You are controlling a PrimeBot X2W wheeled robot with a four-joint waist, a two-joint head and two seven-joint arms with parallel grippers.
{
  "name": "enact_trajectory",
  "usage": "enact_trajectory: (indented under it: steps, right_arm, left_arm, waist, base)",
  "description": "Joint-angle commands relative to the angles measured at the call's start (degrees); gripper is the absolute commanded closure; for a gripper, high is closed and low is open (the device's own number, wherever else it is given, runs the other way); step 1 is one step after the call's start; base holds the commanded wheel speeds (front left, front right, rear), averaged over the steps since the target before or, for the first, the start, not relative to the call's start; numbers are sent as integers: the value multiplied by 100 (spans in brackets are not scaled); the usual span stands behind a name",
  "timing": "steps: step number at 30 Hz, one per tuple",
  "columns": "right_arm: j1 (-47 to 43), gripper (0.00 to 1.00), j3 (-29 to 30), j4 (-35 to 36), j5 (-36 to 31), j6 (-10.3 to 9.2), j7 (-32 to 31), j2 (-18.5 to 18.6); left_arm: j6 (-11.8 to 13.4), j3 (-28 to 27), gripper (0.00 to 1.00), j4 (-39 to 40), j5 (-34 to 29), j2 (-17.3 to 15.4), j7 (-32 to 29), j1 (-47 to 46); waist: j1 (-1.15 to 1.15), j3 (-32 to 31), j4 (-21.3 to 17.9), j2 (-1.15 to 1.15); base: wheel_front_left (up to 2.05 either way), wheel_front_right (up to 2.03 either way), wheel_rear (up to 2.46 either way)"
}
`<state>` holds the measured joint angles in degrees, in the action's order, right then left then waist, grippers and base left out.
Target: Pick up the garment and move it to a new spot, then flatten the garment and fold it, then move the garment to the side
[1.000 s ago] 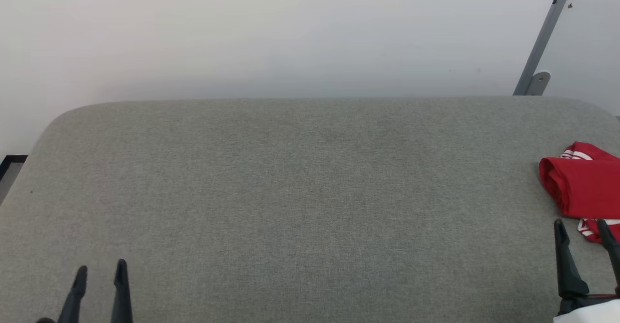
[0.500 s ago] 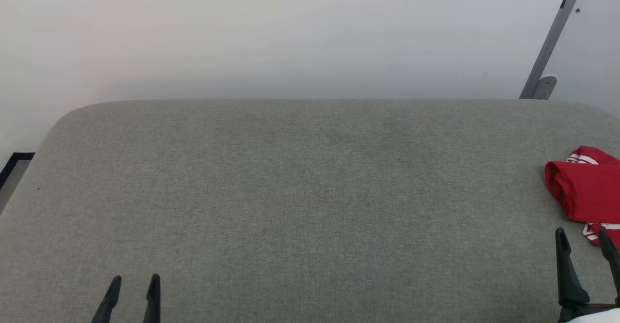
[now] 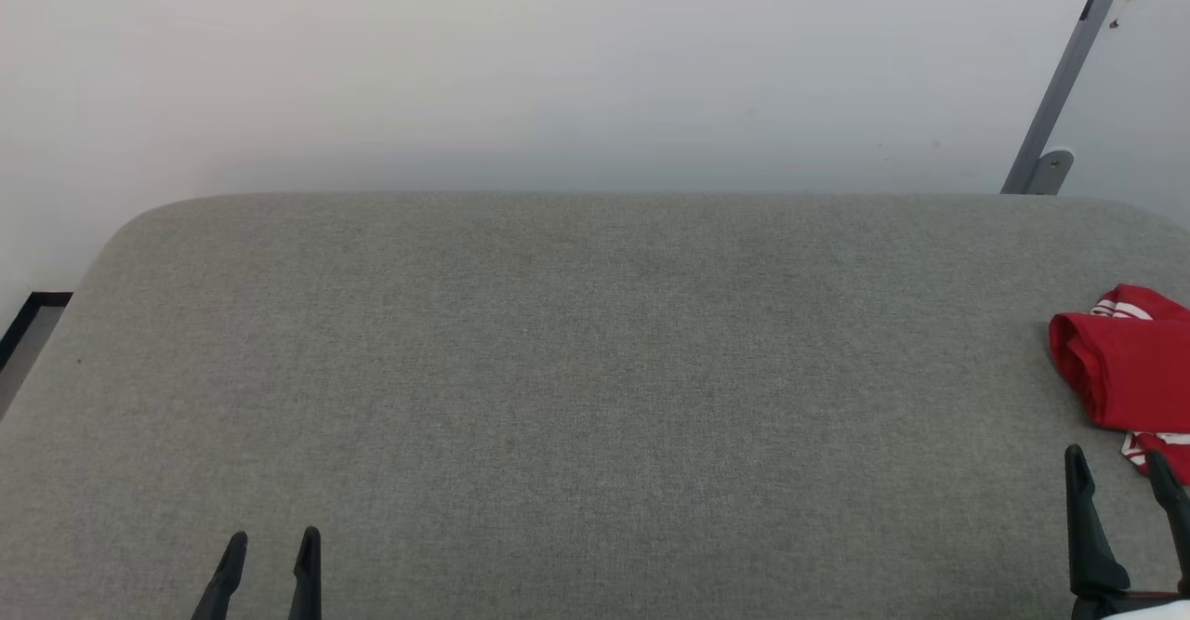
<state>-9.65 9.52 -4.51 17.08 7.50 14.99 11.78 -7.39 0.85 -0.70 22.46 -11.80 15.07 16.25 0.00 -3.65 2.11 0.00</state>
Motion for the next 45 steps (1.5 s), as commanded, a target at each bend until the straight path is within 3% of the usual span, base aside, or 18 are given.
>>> enact_trajectory:
  steps: [1,30,31,35,45]
  right_arm:
    - [-49,0,15,16,27,-2,25,-20]
    - [-108,0,28,4,9,-2,25,-89]
    - [-55,100,12,-1,25,0,0,-72]
    - [-62,100,-15,-183,74,0,-27,-166]
    - [176,100,-43,-289,1091,0,-328,-262]
  left_arm:
    - [-12,19,0,-9,54,12,11,-35]
    - [-12,61,0,-98,160,-5,11,-207]
    - [0,77,100,-95,164,12,0,-167]
    - [2,113,100,-272,214,109,-13,-129]
    - [5,37,100,-409,1181,181,-273,-419]
  waist:
    - [0,1,3,0]
    - [0,25,59,0]
    - [0,26,60,0]
    - [0,27,63,0]
    - [0,55,41,0]
  base:
    - [0,0,0]
    - [0,0,0]
    - [0,0,0]
    - [0,0,0]
    - [0,0,0]
